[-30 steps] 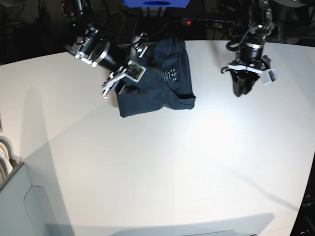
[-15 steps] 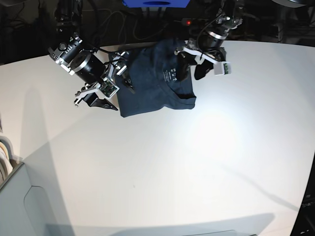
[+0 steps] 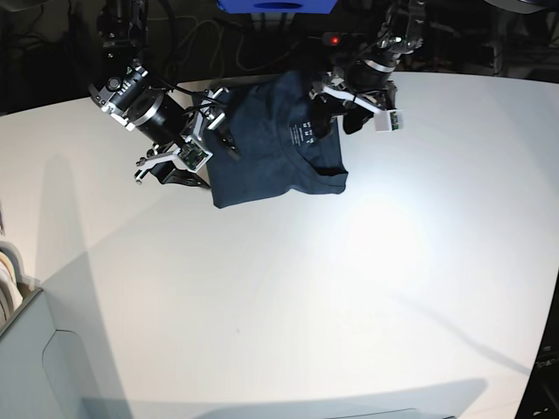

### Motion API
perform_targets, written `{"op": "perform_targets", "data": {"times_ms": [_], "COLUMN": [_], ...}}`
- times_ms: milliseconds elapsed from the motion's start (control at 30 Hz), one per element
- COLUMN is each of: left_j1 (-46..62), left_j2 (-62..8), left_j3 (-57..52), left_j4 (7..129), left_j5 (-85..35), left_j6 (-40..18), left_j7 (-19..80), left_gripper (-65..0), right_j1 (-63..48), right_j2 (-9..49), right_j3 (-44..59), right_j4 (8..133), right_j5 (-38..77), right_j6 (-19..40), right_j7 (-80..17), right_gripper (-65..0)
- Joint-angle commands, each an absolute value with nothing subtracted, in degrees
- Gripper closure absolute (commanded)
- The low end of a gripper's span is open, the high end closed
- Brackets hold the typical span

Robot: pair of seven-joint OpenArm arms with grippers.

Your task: Fold the T-shirt properly

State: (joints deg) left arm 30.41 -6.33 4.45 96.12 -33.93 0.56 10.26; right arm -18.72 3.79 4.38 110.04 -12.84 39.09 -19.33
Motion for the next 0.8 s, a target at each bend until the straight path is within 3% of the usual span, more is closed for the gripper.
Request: {"op": "perform_targets", "data": {"times_ms": [0,67,267,533,633,733,767], "left_j1": [30.55,30.55,29.32,28.0,27.91,27.91,27.91], "left_j2": [-6.37,-6.2,-4.88,-5.32,-5.32,-5.32,-5.32], "left_j3": [4.62,4.62,4.62,6.11,6.02,6.02,5.93], "left_j4": [96.31,95.87,93.58,92.7,92.7,92.53,92.18], "left_j5": [-34.24,-34.24,-34.24,-34.24,-34.24,-34.15,-34.15], "left_j6": [0.04,0.04,-0.04,-0.04,-0.04,-0.04,-0.04], "left_j7": [10.59,10.59,10.59,10.68,10.68,10.68,10.68], "left_gripper": [-37.1,-31.6,0.0,0.0,0.0,0.0,0.0], "right_j1": [-18.51,-18.51,-18.51,-18.07,-17.89,-16.31,-15.6], "right_j2": [4.09,4.09,3.82,3.74,2.95,0.92,0.66], "right_j3": [4.53,4.53,5.67,5.76,5.67,6.02,6.02], "right_j4": [110.9,110.9,110.99,111.08,110.9,109.93,108.97], "right_j5": [-11.65,-11.65,-11.65,-11.65,-11.56,-11.56,-11.56], "right_j6": [40.0,40.0,40.0,40.0,40.0,40.0,40.0], "right_j7": [-17.98,-17.98,-17.98,-17.98,-17.98,-17.98,-17.98], "right_gripper": [-38.4,-38.4,-38.0,-36.3,-25.0,-4.2,0.0]}}
